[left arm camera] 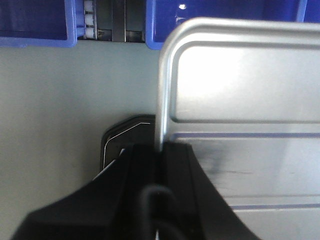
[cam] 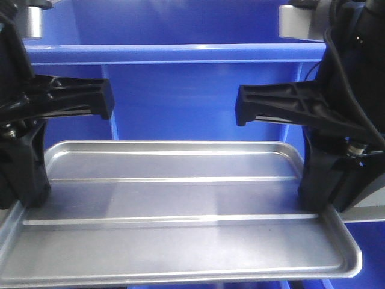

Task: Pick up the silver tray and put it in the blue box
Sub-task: 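Carry the tray with both grippers over the blue crate, then lower the tray with both grippers down into the blue crate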

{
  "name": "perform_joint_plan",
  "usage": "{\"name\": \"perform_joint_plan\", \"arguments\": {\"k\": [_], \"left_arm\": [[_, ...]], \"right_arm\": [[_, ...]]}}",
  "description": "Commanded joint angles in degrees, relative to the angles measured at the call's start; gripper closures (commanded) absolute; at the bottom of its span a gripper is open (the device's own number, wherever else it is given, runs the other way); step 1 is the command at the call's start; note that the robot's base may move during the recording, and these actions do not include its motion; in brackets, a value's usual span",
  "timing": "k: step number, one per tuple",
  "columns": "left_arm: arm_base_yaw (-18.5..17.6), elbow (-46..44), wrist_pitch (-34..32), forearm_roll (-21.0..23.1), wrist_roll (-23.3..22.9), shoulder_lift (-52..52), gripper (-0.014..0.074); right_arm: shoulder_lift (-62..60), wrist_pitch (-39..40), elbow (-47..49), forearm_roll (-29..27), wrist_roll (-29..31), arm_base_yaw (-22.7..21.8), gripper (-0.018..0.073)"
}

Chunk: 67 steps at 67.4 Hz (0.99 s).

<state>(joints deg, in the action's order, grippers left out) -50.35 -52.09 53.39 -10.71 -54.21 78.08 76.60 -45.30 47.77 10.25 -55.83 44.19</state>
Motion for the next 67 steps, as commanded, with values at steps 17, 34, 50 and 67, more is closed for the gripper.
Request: {"name": "perform_joint_plan", "arguments": {"k": [17, 34, 50, 67], "left_arm": [[-0.53, -1.36, 0.08, -0.92, 0.04, -1.81, 0.0697], [-0.53, -1.81, 0.11, -1.06, 0.04, -1.81, 0.0697], [-1.25, -6.29, 5.66, -2.35, 0.04, -1.97, 0.0697], [-2.39, -10.16, 8.94, -4.55, -1.61, -5.47, 0.0697]], "right_arm": [[-1.95, 1.67, 1.32, 1.71, -0.1, -0.02, 0.0509], [-1.95, -0.57, 2.1, 1.66, 1.83, -0.02, 0.0509], [-2.0, -6.79, 6.52, 4.14, 2.11, 1.21, 0.0509], [-2.92, -9.56, 11.62, 6.97, 0.4, 6.41, 0.0501]]}}
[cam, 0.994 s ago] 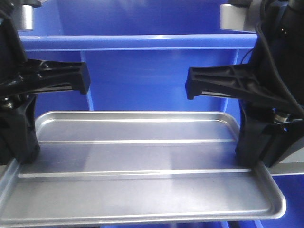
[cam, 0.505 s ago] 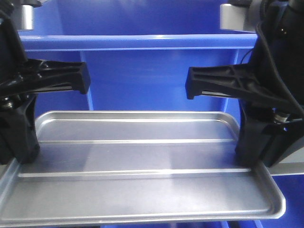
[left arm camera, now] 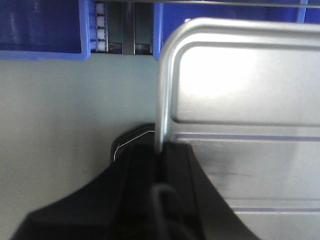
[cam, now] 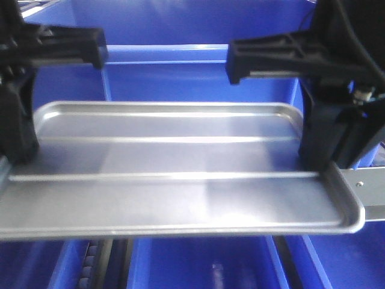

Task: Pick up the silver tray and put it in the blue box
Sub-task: 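Lower the tray with both grippers down into the blue crate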

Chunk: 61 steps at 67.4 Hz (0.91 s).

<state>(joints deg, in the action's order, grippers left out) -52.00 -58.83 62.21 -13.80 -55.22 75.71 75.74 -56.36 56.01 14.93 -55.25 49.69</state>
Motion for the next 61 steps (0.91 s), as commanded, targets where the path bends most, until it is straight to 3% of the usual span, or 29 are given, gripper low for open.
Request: {"name": "perform_joint_plan", "arguments": {"k": [1, 10, 26, 42, 53, 61], "left_arm": [[-0.74, -3.61, 0.28, -1.67, -0.6, -3.2, 0.0697], [-0.74, -7.51, 3.9, -3.94, -0.44, -4.48, 0.0697], [-0.59, -17.03, 5.74, -4.15, 4.83, -4.37, 0.0697], [2.98, -24.68, 6.37, -5.19, 11.41, -0.1, 0.0697], [6.61, -30.53, 4.8, -1.15, 17.06, 5.25, 0.0697], [10.15, -33.53, 0.0, 3.73, 19.71, 8.17, 0.0697]], "right_arm": [[-2.05, 1.29, 3.53, 2.37, -0.18, 0.91, 0.0501], [-2.08, -3.44, 7.56, 3.91, 0.14, 1.03, 0.0501], [-2.12, -6.25, 16.89, 7.94, 0.96, 1.3, 0.0501], [-1.3, -5.29, 21.56, 8.92, 3.1, -1.34, 0.0501], [1.08, -4.59, 26.36, 8.36, 6.48, -5.34, 0.0501], [4.37, -4.15, 31.75, 4.28, 12.31, -9.66, 0.0501]]}}
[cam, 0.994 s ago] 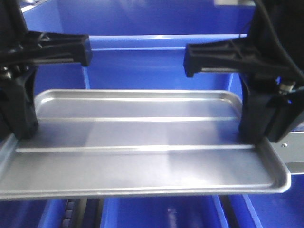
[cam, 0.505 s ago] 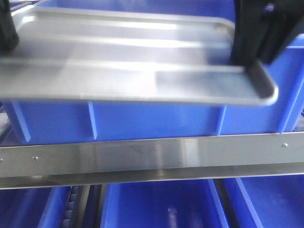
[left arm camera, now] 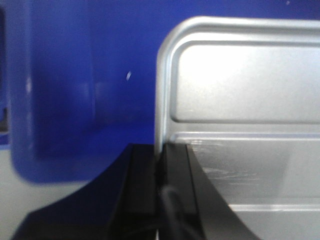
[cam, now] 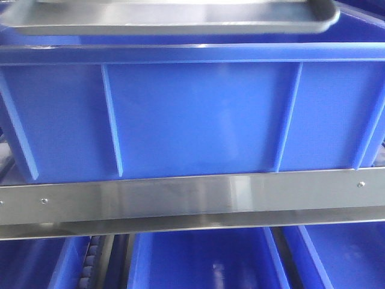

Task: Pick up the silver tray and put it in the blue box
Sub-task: 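Lower the tray with both grippers down into the blue crate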

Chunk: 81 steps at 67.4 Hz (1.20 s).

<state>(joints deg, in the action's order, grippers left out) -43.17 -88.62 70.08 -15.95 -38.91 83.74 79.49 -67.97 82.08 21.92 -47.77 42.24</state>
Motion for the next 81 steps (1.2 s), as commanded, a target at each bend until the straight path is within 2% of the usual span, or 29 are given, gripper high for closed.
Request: {"name": "perform_joint_plan", "arguments": {"k": [1, 11, 26, 36, 48, 81], "left_arm": [[2.0, -4.24, -8.5, 6.51, 3.65, 0.71, 0.0697], [5.6, -7.25, -10.91, 7.46, 6.56, 5.38, 0.0697], [10.21, -12.99, -13.16, 7.59, 9.4, 12.44, 0.0697], [11.97, -15.05, -14.72, 7.75, 10.4, 16.06, 0.0697], [12.43, -15.05, -15.29, 8.3, 10.4, 19.09, 0.0697], [12.43, -15.05, -15.29, 7.89, 10.5, 21.07, 0.0697]], "right_arm": [[1.4, 7.7, 6.66, -3.75, 6.08, -3.04, 0.0501], [7.62, 8.78, 12.91, -9.53, 12.46, -8.06, 0.0501], [15.19, 9.5, 18.88, -10.15, 14.85, -11.47, 0.0501], [18.88, 10.67, 20.46, -10.15, 15.54, -12.9, 0.0501], [21.62, 12.11, 20.46, -10.17, 15.54, -14.31, 0.0501], [22.05, 12.17, 20.46, -10.17, 15.54, -14.39, 0.0501]]}}
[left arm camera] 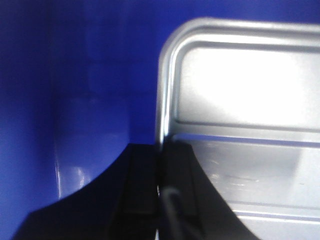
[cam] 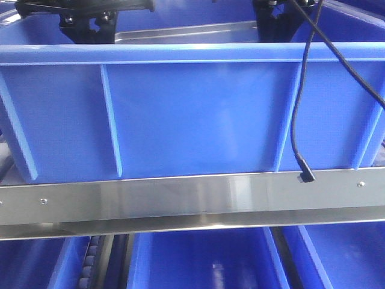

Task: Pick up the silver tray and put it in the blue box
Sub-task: 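Lower the tray with both grippers down into the blue crate, then open both grippers and raise them out of the crate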

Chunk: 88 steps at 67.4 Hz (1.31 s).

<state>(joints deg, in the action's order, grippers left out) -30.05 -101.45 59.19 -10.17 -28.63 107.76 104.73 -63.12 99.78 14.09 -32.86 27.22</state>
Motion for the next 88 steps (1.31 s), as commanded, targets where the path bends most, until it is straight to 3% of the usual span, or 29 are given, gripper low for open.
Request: {"name": "perform_joint_plan", "arguments": {"k": [1, 34, 51, 55, 62, 67, 77, 88], "left_arm": [[-0.68, -2.22, -4.51, 1.96, 0.23, -2.95, 0.0697], [-0.68, -2.22, -5.41, 0.64, 0.23, -2.95, 0.0697], [-0.68, -2.22, -5.21, 0.64, 0.23, -2.95, 0.0693], [-0.68, -2.22, -4.38, 0.87, 0.23, -2.95, 0.0654], [-0.56, -2.22, -3.75, 0.87, 0.23, -2.8, 0.0414], [-0.55, -2.22, -4.24, 1.23, 0.23, -2.8, 0.0322], [-0.55, -2.22, -3.45, -1.88, 0.23, -2.8, 0.0298], [-0.45, -2.22, -3.33, -2.12, 0.23, -2.8, 0.0298]], "right_arm": [[-3.19, 7.31, 2.76, -2.35, 0.63, 0.63, 0.0501], [-3.19, 7.44, 2.76, -2.35, 0.63, 0.63, 0.0489], [-3.19, 7.43, 2.76, -2.35, 0.63, 0.63, 0.0244], [-3.19, 7.43, 2.76, -2.35, 0.63, 0.63, 0.017], [-3.19, 7.43, 2.76, -2.1, 0.63, 0.63, 0.008], [-3.19, 7.15, 2.76, -1.38, 0.63, 0.63, 0.0071], [-3.19, 5.34, 2.76, 3.37, -0.2, 0.63, 0.0071], [-3.19, 5.75, 2.76, 3.68, -0.76, 0.63, 0.0071]]}}
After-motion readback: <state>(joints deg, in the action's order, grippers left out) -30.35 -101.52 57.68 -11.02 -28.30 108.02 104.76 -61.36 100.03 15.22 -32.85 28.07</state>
